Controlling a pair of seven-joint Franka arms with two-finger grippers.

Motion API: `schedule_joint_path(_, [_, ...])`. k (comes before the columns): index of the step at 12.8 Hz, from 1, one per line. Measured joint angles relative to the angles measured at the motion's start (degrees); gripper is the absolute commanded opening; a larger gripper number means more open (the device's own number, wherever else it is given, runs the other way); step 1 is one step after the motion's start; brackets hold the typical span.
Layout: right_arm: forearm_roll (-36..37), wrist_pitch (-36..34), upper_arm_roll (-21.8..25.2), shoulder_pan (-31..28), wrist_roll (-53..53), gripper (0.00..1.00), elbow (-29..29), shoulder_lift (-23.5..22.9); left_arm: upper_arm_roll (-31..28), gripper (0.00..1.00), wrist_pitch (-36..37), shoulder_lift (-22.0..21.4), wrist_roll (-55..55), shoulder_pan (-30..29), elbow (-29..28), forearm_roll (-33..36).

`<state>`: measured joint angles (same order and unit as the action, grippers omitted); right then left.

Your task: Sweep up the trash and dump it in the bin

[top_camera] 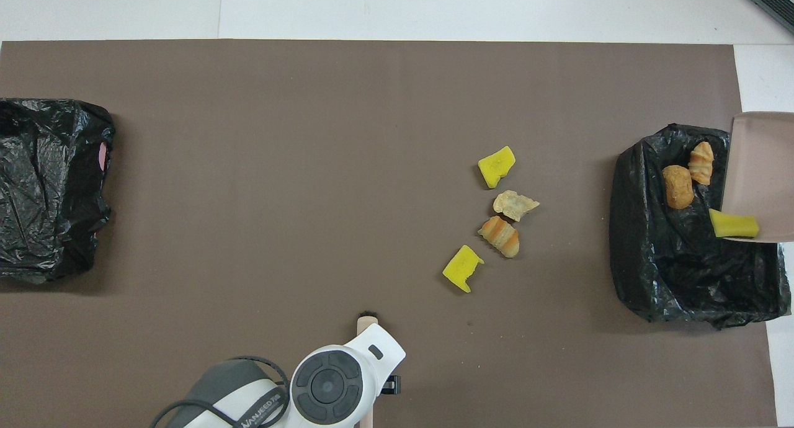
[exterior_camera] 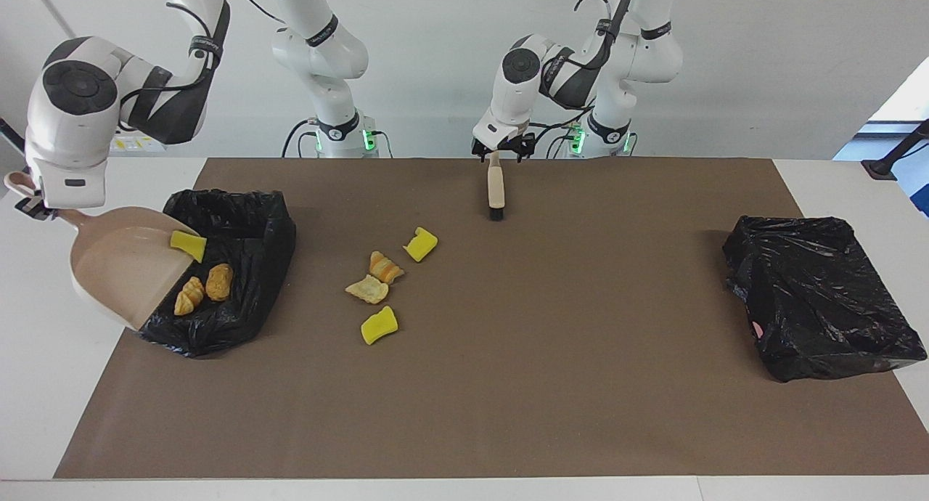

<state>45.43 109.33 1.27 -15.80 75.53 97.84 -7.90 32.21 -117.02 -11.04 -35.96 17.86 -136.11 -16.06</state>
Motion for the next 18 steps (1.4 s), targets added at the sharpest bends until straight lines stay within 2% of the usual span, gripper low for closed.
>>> schedule_joint_path(3, [5.0, -4.6, 0.0, 3.2, -3.9, 0.00, -0.1, 0.1, -6.1, 1.00, 3.5, 2.6, 1.7, -0.5, 8.5, 9.8])
schedule_joint_path(7, [5.6, -9.7, -0.1, 5.1, -6.6, 0.00, -2.3, 2.3, -18.3, 1.00, 10.0, 5.0, 14.6, -1.7, 23.2, 11.6])
schedule_joint_path(9, [5.5, -13.7, -0.1, 5.1, -6.6, 0.00, -3.8, 4.6, -21.3, 1.00, 14.7, 6.4, 19.8, -3.6, 30.1, 13.9])
schedule_joint_path(12, [2.1, -20.0, -1.0, 5.1, -8.5, 0.00, -4.5, 7.9, -22.2, 1.00, 19.9, 8.8, 25.2, -8.2, 39.2, 15.1])
schedule_joint_path(15, [-2.3, -25.3, -3.4, 7.6, -18.9, 0.00, -5.1, 8.3, -25.3, 1.00, 25.4, 9.2, 29.4, -10.1, 44.5, 15.8])
schedule_joint_path(18, [-7.7, -28.8, -4.8, 12.6, -29.0, 0.00, -5.1, 8.3, -29.1, 1.00, 31.1, 9.2, 35.4, -10.3, 48.7, 15.8])
